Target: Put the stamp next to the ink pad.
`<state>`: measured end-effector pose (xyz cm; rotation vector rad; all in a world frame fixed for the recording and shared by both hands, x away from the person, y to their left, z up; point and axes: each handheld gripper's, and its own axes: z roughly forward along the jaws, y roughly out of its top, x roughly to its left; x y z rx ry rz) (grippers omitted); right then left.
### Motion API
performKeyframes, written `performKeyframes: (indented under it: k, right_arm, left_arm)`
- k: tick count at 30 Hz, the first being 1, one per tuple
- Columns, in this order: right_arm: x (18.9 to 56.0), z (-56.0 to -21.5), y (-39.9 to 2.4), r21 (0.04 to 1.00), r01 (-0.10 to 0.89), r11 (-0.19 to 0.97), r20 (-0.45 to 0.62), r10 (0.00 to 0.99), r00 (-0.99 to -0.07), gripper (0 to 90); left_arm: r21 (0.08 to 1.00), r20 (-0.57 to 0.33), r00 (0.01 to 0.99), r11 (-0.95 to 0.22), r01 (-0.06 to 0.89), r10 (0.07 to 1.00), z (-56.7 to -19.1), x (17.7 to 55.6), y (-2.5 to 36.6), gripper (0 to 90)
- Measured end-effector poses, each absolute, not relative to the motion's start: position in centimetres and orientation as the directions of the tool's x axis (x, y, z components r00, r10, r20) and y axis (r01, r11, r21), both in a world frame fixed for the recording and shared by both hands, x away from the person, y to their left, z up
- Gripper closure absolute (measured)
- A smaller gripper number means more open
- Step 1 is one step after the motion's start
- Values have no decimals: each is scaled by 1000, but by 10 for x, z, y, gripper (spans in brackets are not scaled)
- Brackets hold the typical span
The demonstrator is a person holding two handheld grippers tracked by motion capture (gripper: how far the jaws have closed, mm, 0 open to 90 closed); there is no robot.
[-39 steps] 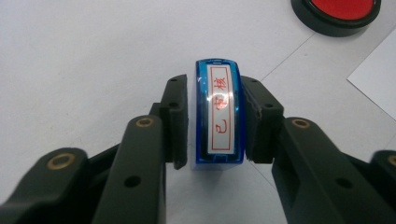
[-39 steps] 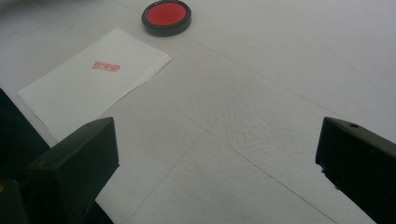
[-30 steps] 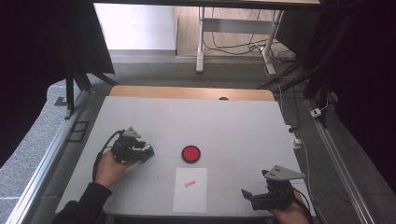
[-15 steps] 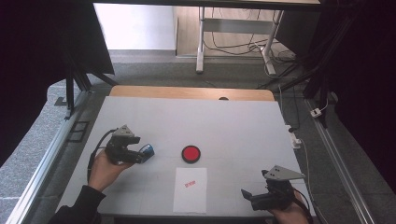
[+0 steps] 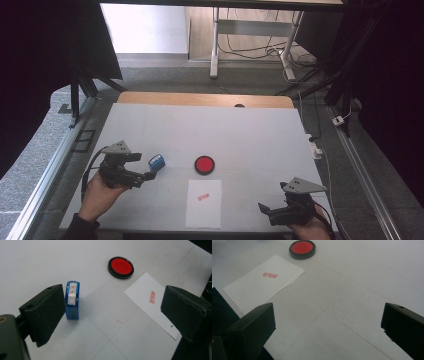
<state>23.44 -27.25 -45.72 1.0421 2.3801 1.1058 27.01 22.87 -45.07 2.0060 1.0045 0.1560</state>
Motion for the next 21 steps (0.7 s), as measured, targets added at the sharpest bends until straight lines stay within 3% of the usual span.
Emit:
performKeyframes:
  k: [21]
  right_arm:
    - [235,-457,-272,757,485,438,15,731,-682,0]
  left_arm:
    - [783,-257,650,-240,574,715,-457,204,265,0]
